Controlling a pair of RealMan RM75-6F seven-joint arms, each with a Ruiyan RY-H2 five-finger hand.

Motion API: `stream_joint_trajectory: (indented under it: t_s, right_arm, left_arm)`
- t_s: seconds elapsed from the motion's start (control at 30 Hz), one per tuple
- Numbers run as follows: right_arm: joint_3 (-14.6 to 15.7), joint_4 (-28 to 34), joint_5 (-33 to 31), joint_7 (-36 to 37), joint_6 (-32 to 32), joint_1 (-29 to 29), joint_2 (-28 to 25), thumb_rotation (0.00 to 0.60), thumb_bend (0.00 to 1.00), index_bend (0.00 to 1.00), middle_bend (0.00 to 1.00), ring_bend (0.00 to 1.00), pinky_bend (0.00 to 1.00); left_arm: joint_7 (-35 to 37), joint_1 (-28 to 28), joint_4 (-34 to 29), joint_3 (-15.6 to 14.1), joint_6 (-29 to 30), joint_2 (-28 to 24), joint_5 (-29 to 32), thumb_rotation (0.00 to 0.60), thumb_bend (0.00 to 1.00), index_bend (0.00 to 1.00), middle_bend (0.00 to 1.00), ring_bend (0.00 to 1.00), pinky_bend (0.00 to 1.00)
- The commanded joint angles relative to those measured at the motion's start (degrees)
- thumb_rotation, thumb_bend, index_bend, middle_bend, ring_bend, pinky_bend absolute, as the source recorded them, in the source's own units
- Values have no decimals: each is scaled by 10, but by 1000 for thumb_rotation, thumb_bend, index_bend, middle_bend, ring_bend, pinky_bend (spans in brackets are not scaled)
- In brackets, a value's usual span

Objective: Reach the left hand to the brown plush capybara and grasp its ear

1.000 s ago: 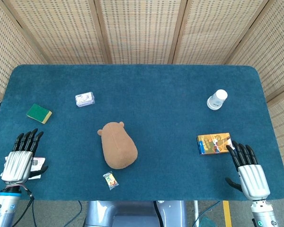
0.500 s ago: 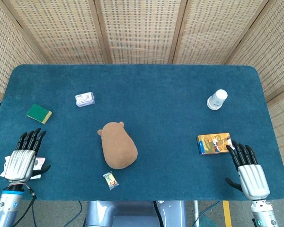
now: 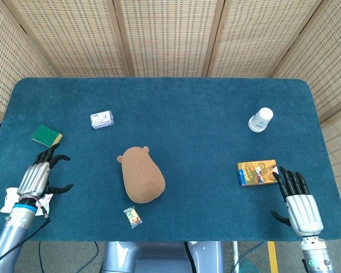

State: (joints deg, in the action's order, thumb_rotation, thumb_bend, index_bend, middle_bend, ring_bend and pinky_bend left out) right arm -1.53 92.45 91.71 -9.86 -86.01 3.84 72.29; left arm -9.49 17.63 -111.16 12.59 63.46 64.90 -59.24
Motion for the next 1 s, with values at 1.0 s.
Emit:
stream_joint_trajectory:
  t_s: [1.0]
  right_arm:
    - [-11, -29, -31, 12, 16, 10, 14, 600, 124, 5, 0, 0, 0]
  left_arm:
    - [-58, 380, 195, -20, -275, 44, 579, 600, 356, 463, 0, 0, 0]
